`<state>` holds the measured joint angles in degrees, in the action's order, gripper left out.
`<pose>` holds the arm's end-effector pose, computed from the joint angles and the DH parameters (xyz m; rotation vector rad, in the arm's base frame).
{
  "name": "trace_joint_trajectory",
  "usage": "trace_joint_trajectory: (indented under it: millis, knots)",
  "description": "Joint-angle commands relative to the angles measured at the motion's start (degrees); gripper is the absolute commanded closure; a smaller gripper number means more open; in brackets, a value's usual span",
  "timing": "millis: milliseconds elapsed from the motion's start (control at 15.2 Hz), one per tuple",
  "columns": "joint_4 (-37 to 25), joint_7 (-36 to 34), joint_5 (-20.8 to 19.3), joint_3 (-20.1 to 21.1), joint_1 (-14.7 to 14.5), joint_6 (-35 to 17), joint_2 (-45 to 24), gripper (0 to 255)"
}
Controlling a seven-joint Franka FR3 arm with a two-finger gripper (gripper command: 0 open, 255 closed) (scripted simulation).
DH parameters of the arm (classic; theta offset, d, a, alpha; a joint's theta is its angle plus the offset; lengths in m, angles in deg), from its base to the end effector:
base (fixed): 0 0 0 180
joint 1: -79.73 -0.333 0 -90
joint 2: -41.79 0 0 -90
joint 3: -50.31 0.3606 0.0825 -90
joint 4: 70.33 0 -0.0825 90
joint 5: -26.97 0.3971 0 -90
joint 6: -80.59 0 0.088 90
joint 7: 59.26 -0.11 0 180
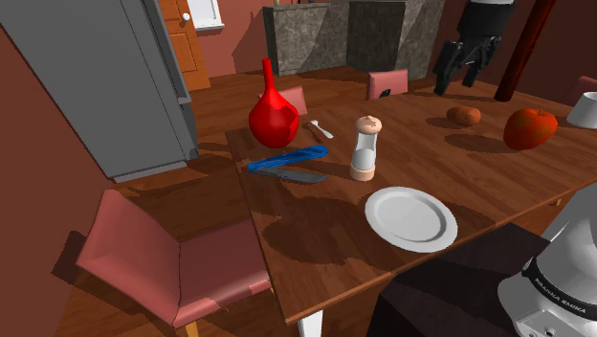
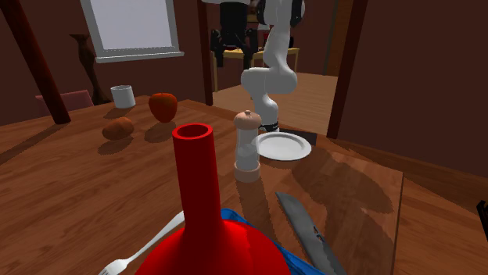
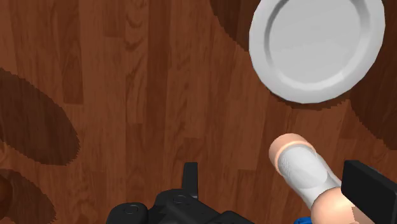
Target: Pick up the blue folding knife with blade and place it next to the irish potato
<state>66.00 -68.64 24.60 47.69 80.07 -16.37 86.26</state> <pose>0.3027 -0.0248 0.6156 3.1191 -0.3138 0.1395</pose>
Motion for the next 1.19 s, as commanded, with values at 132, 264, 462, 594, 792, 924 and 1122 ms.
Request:
trace_joint_trajectory:
  millis: [132, 264, 462, 594, 792, 924, 1122]
  knots:
    - [-0.41, 1.33, 0.27, 0.23, -1.19, -3.09, -3.62, 0]
    - [-1.08, 2.66, 0.54, 0.49, -2.37, -6.02, -7.34, 0]
    - [-2.52, 4.68, 0.95, 0.96, -4.06, -10.09, -13.04, 0]
    - [-3.76, 6.02, 1.23, 1.35, -5.12, -12.57, -16.89, 0]
    - [-6.01, 8.03, 1.60, 2.03, -6.63, -15.92, -22.69, 0]
    - [-7.76, 9.34, 1.82, 2.57, -7.55, -17.91, -26.56, 0]
    - [-10.73, 11.24, 2.02, 3.50, -8.84, -20.50, -32.32, 0]
